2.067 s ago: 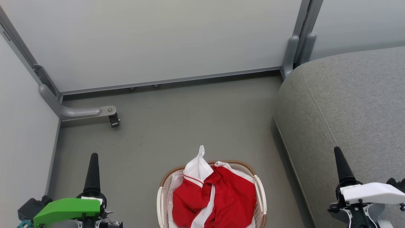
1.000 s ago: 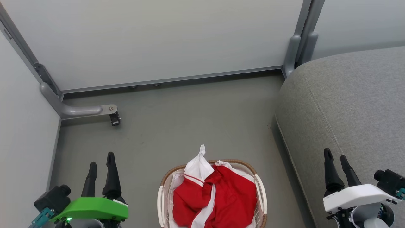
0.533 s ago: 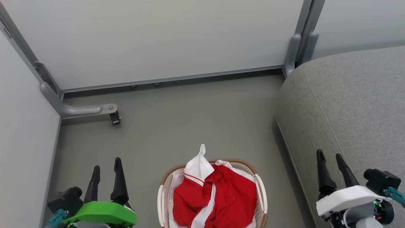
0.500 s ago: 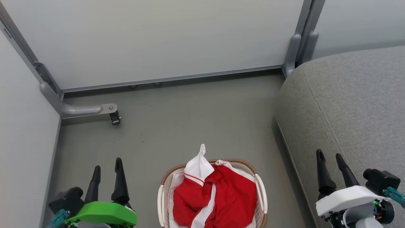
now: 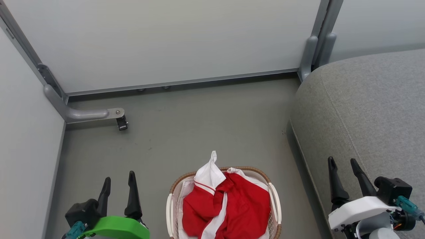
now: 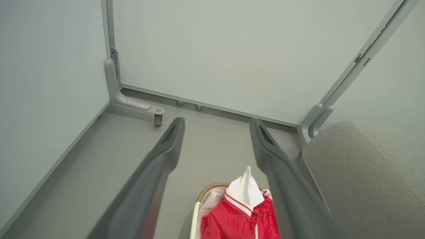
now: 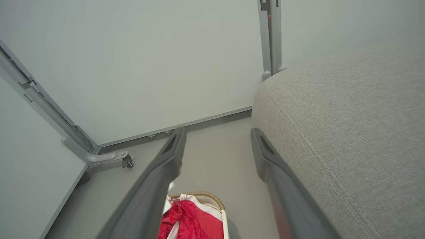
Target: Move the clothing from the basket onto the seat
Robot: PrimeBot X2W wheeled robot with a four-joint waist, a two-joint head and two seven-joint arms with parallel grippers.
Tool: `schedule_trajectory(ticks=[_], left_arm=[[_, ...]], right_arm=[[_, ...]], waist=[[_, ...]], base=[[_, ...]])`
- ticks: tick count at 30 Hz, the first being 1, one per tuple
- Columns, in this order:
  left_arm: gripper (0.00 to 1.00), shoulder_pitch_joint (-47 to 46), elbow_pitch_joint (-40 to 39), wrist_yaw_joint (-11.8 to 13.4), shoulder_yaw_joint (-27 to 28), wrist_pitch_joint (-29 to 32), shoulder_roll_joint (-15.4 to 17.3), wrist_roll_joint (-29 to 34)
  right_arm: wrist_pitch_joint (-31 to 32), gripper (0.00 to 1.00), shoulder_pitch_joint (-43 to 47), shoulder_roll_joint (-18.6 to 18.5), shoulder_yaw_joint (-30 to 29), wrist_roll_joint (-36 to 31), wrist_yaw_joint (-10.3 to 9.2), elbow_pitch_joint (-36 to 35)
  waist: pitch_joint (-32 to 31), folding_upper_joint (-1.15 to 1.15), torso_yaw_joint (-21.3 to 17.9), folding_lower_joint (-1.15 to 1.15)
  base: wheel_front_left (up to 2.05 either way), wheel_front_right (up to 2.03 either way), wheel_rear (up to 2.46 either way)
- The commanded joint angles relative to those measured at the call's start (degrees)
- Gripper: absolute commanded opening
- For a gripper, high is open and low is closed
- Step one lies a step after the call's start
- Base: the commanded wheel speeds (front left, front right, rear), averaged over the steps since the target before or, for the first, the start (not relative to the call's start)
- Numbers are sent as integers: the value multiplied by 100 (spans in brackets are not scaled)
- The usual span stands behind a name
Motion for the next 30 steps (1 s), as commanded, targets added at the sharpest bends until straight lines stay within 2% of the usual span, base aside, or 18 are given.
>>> schedule_trajectory(ticks=[1, 30], left_arm=[[100, 64, 4, 30, -9, -58, 43, 127], [100, 106, 211, 77, -258, -354, 51, 1127]], right_arm=[[-73, 100, 58, -34, 7, -141, 2, -37], [-360, 100, 143, -49, 125, -1216, 2, -9]], waist=[[2, 0, 4, 0], [46, 0, 37, 0]], base=[[0, 0, 0], [0, 0, 0]])
